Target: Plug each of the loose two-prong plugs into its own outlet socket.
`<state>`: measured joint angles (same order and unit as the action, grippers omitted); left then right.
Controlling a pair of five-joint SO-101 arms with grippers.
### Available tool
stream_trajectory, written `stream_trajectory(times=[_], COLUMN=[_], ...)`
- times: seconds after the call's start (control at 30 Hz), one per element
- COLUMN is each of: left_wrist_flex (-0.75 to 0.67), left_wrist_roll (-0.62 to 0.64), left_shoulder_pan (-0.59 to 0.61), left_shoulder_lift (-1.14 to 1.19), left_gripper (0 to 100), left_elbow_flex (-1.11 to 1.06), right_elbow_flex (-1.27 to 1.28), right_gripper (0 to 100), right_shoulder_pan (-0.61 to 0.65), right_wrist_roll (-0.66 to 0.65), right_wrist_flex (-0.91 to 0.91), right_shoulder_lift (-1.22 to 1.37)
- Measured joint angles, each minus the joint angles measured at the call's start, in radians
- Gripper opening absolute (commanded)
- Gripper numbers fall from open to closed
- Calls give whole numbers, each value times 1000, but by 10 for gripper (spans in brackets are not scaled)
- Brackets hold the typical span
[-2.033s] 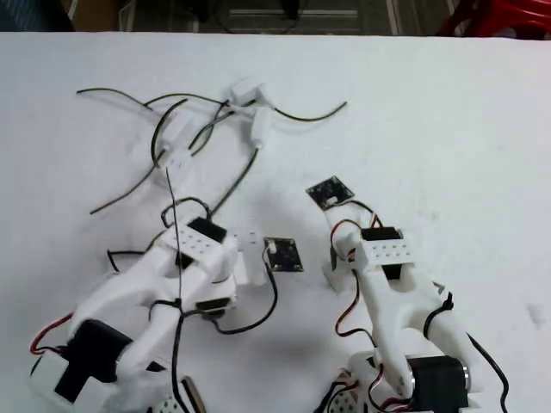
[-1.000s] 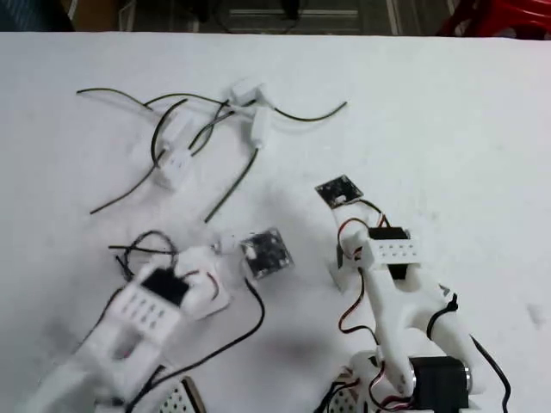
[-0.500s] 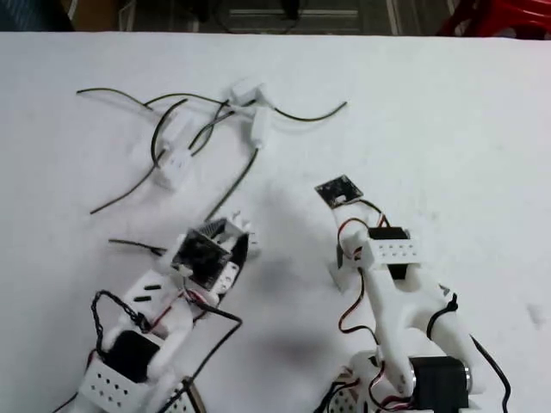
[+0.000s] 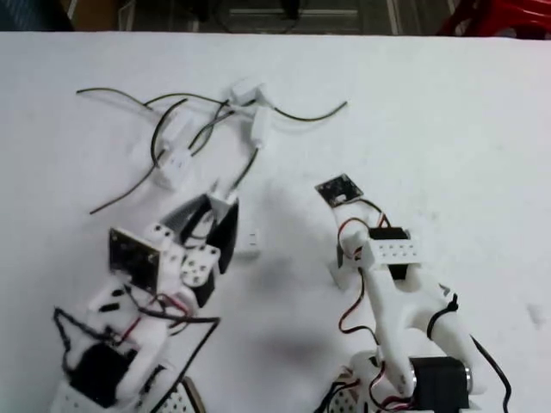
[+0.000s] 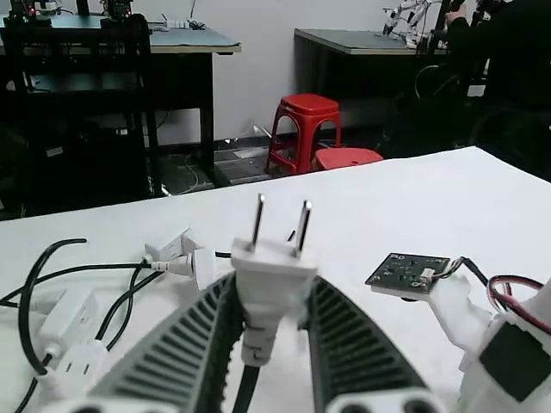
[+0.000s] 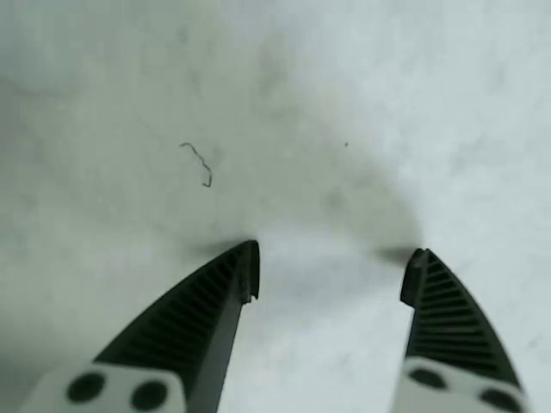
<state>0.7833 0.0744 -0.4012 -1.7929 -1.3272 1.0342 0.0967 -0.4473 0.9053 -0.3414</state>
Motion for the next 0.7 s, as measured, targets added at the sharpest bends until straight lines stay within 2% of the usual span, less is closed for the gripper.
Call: stream_trajectory(times=[0.27, 0.7], left_wrist_flex=[233, 255], left_wrist_roll=[-8, -8], left_shoulder_pan=[0, 0], left_shoulder_lift=[-38, -38], left_gripper=[23, 23], left_elbow_flex=[232, 319], right_elbow_flex=[0, -28], right_gripper=[269, 269], right_shoulder_pan=[0, 117], right_wrist_roll=[0, 0], right_wrist_flex=[0, 38], right_shoulder_lift=[0, 0])
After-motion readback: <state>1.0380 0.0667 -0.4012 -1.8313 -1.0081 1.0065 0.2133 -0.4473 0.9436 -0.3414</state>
